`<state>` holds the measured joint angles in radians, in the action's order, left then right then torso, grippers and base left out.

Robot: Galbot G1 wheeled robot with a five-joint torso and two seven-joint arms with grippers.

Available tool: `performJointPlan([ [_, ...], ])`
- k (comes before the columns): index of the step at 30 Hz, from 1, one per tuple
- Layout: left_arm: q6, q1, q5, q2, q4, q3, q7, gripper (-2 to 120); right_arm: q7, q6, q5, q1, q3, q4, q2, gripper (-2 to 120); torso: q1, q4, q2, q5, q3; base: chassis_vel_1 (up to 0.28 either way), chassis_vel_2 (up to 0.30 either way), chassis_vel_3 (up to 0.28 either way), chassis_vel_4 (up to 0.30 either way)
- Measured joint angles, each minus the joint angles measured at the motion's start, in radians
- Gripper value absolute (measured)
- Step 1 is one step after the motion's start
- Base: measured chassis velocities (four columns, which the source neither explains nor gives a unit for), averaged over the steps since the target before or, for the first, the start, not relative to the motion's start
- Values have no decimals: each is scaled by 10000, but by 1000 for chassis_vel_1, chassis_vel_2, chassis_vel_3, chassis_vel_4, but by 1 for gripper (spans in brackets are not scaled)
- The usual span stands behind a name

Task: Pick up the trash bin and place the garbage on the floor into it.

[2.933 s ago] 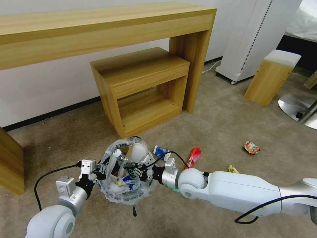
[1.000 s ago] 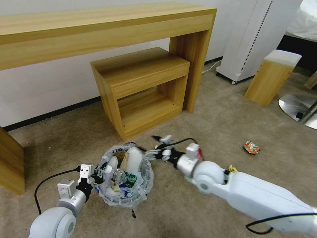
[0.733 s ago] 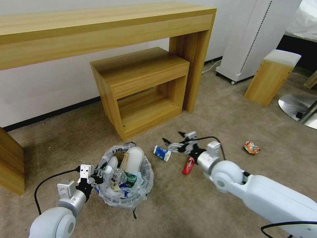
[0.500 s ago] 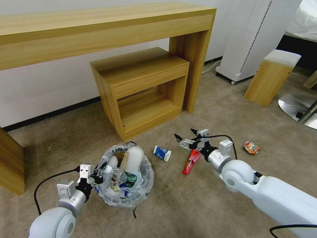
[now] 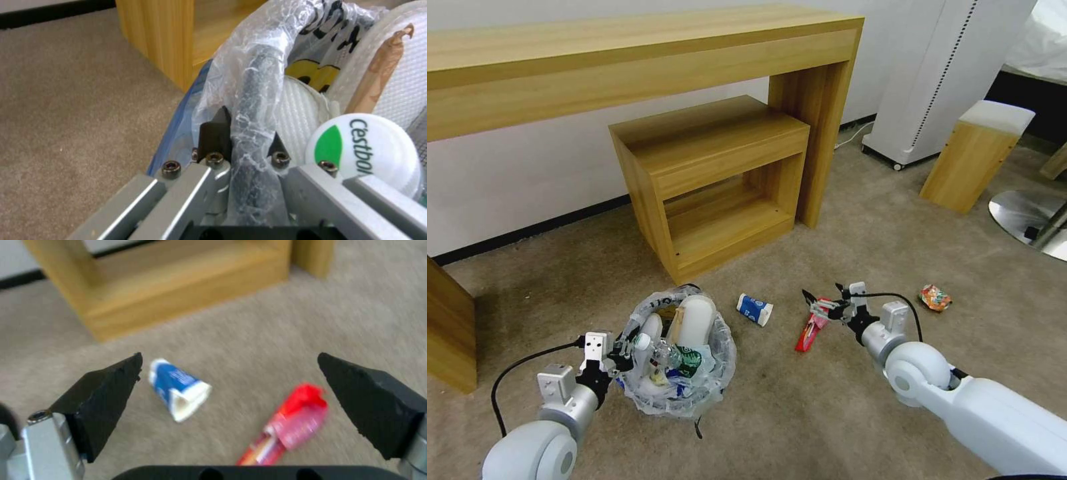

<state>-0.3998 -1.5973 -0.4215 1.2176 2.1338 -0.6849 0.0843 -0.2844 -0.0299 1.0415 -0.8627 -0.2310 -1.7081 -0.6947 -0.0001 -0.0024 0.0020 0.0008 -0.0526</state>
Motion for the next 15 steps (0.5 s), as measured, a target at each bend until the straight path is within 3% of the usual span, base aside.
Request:
performJointPlan([
  [9, 30, -7, 39, 131, -48, 1, 4, 3, -1605, -434, 799, 2, 104, 1388, -1203, 100, 0, 1, 0, 2, -1, 0, 0, 0, 0],
  [15, 38, -52, 44, 157, -41, -25, 2, 3, -1828, -501, 932, 140, 174, 2483, -1702, 100, 1, -2, 1, -2, 0, 0, 0, 0, 0],
])
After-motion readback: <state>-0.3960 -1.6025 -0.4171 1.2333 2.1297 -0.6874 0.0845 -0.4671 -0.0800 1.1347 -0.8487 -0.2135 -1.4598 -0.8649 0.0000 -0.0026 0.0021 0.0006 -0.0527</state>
